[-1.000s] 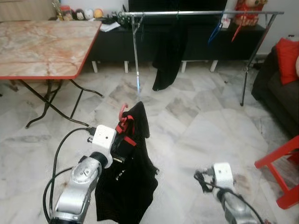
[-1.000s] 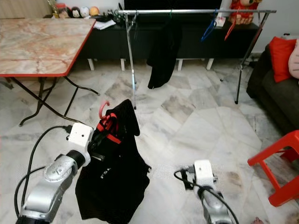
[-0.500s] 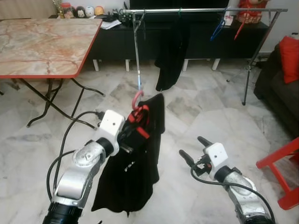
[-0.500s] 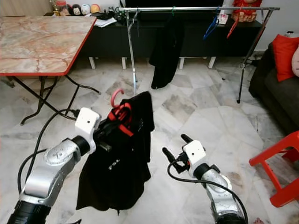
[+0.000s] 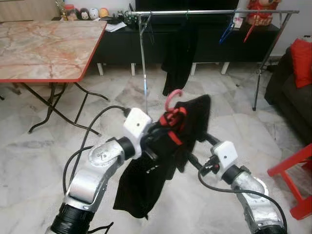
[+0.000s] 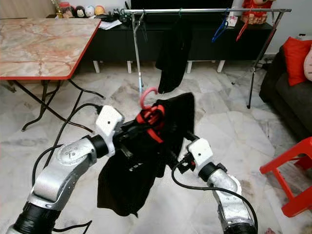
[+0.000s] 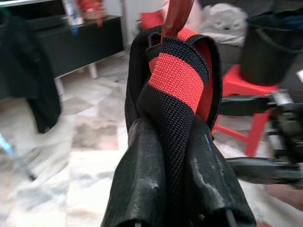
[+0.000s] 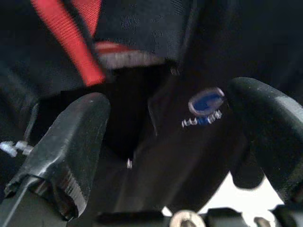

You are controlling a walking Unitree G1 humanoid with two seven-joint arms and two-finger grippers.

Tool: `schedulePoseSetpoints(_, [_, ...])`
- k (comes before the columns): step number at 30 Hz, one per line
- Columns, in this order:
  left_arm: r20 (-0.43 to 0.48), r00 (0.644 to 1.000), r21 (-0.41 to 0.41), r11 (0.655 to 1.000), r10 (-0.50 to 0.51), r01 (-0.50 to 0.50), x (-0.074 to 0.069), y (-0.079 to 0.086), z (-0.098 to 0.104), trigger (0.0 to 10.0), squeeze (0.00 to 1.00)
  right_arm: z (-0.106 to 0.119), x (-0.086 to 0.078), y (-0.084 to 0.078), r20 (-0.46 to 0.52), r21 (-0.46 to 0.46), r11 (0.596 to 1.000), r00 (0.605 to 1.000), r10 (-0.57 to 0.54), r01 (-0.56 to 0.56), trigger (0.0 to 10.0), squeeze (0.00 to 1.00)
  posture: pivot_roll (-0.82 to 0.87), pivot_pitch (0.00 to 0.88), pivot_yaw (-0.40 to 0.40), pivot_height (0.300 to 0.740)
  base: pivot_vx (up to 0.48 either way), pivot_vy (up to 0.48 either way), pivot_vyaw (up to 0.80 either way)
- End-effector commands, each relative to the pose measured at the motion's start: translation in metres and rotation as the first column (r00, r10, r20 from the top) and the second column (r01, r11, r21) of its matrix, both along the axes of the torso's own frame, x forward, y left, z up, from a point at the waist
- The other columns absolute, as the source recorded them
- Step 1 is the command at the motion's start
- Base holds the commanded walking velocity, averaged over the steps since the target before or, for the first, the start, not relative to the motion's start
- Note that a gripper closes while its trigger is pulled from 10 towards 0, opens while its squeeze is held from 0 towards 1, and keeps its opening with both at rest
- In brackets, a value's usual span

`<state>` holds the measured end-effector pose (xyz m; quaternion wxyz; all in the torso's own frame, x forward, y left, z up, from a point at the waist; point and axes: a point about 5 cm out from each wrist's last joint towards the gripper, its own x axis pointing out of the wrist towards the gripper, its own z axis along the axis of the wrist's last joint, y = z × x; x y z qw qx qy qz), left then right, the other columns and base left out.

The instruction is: Hang hanger

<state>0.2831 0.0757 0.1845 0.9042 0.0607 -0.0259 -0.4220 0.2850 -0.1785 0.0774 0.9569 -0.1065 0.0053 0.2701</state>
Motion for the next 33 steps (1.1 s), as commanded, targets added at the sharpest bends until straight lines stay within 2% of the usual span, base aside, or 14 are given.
schedulePoseSetpoints(1, [0.047,0.998,-0.025,0.998,-0.053,0.054,-0.005,-0.008,0.014,10.0,0.00,0.003,0.001,-0.001,0.004,0.002,1.000,1.000,-0.023,0.023,10.0,0.00,-0.03,0.000,-0.025,0.740,0.000,0.000,0.00])
schedulePoseSetpoints(8, [0.029,0.994,-0.043,0.993,-0.109,0.110,-0.014,-0.016,0.014,10.0,0.00,0.001,0.002,-0.002,0.005,0.015,0.995,0.995,-0.099,0.099,10.0,0.00,-0.02,0.000,-0.029,0.740,0.000,0.000,0.00])
schedulePoseSetpoints(16, [0.019,0.994,-0.045,0.993,-0.111,0.112,-0.016,-0.016,0.013,10.0,0.00,-0.002,0.005,-0.004,-0.003,0.014,0.988,0.988,-0.155,0.155,10.0,0.00,-0.02,0.000,-0.030,0.740,0.000,0.000,0.00])
schedulePoseSetpoints(17, [0.017,0.994,-0.045,0.993,-0.111,0.111,-0.017,-0.016,0.013,10.0,0.00,-0.002,0.005,-0.005,-0.007,0.021,0.986,0.986,-0.166,0.166,4.6,0.00,-0.01,0.000,-0.031,0.740,0.000,0.000,0.00])
schedulePoseSetpoints(18, [0.016,0.994,-0.045,0.993,-0.112,0.112,-0.017,-0.016,0.013,10.0,0.00,-0.002,0.006,-0.006,-0.007,0.025,0.984,0.984,-0.175,0.176,1.0,0.00,-0.01,0.000,-0.031,0.740,0.000,0.000,0.00])
schedulePoseSetpoints(19, [0.014,0.994,-0.046,0.993,-0.112,0.113,-0.017,-0.016,0.013,10.0,0.00,-0.002,0.006,-0.007,-0.005,0.028,0.982,0.983,-0.184,0.185,0.0,0.00,-0.01,0.000,-0.031,0.740,0.000,0.000,0.00])
schedulePoseSetpoints(33, [0.018,0.995,-0.028,0.994,-0.101,0.102,-0.018,-0.015,0.013,10.0,0.00,0.003,0.007,-0.007,0.018,0.080,0.976,0.978,-0.206,0.204,0.0,0.00,-0.01,0.000,-0.032,0.740,0.000,0.000,0.00])
